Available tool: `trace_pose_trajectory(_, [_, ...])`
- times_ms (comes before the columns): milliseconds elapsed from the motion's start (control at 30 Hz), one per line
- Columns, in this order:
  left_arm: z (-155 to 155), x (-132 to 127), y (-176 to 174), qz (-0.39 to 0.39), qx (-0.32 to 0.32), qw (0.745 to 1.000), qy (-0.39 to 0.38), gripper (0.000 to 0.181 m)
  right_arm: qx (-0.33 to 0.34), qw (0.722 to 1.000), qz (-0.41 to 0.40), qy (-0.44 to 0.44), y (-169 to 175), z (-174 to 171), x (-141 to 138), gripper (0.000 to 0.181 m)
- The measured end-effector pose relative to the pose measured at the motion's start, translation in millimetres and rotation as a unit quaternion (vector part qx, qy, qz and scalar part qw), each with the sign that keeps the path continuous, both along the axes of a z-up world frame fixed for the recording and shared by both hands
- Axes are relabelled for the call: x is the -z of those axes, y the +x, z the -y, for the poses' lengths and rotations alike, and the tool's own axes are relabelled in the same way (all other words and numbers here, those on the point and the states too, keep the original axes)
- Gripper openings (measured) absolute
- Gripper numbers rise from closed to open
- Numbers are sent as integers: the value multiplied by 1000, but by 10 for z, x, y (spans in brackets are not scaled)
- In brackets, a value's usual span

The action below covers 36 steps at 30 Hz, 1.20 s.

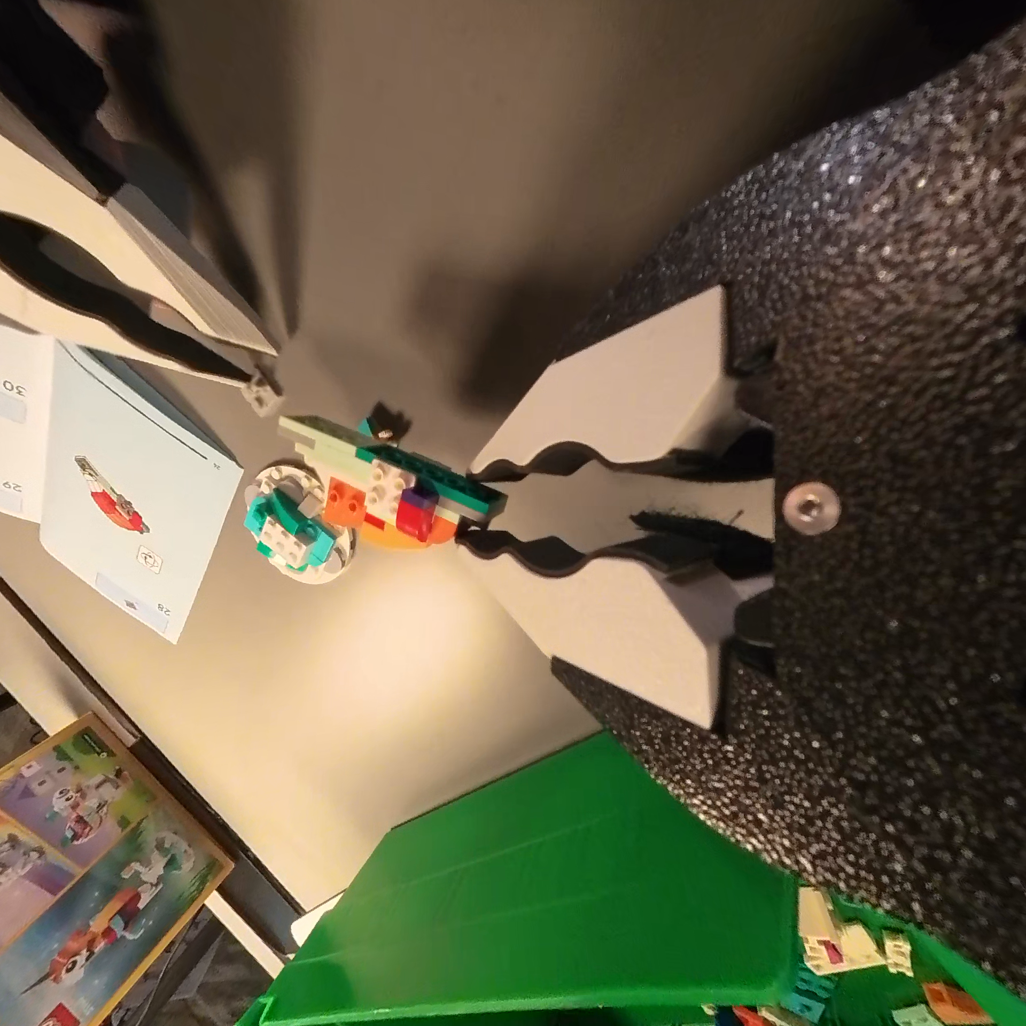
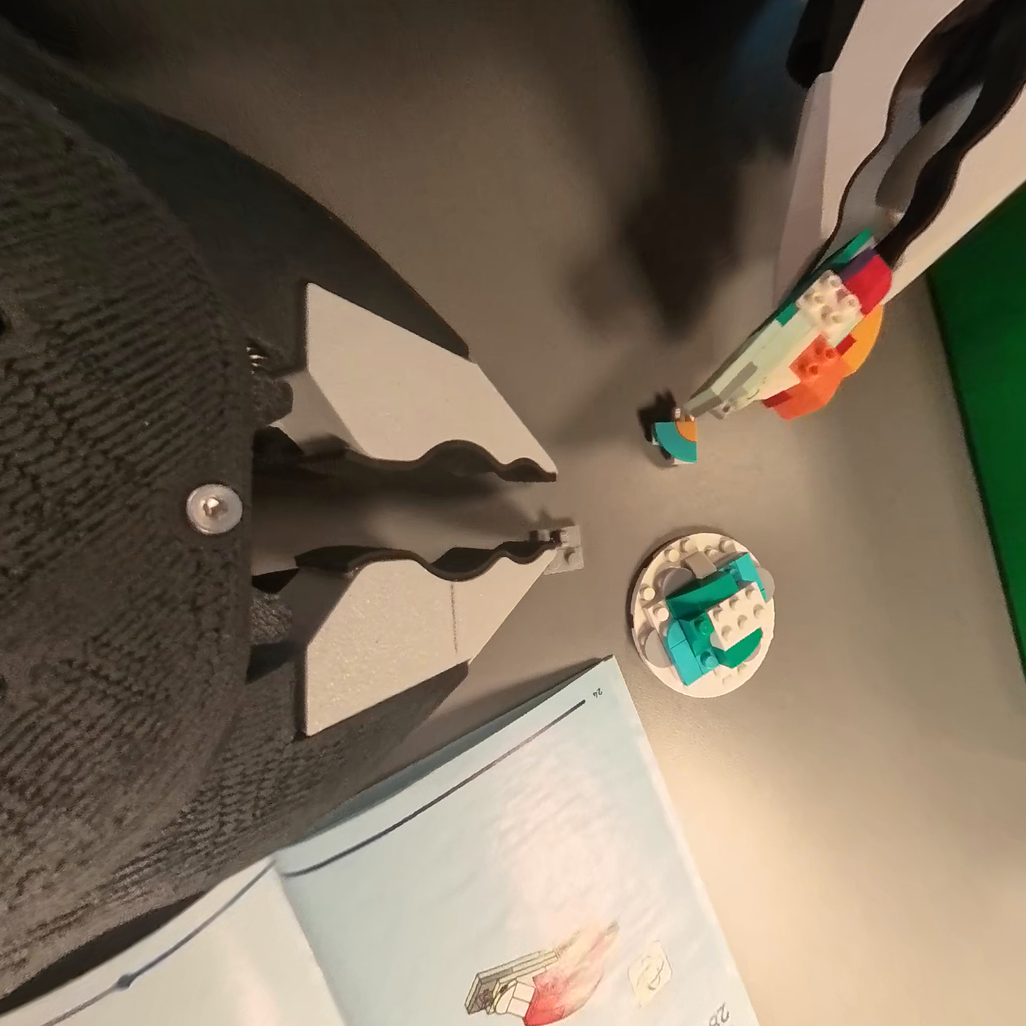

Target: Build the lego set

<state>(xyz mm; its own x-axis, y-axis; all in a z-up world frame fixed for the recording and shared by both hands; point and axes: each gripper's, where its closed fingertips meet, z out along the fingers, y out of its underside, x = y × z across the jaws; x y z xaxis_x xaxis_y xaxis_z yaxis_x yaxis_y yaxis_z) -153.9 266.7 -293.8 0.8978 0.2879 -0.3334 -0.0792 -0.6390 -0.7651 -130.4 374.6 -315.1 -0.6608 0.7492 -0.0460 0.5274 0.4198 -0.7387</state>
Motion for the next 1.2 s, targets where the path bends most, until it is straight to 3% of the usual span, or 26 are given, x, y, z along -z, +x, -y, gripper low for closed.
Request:
trace_pose_trajectory(33, [0,2,1,0,1,1000,-1,14,5,1000,2,3,-1,-27,-2,21])
trace_pose_trajectory(333, [-4,17,-1,-2,5,1000,-6,14,41,999,22,12,6,-131,29,22])
trace_pose_trajectory(567, [-51,8,-26,2,-3,1000,7,15,61,998,-7,-3,-205,-63,-1,33])
trace_pose_trajectory(667, [-50,1,-63,-3,-18,1000,7,15,110,993,-41,-27,-233,-62,-127,22])
trace_pose_trajectory(833, [-45,17,-88,-1,-39,999,3,15,171,984,-52,-10,-133,-98,-90,10])
trace_pose_trajectory(1200, [-83,50,-48,7,-38,999,-1,15,213,976,-40,-13,-127,-71,-32,11])
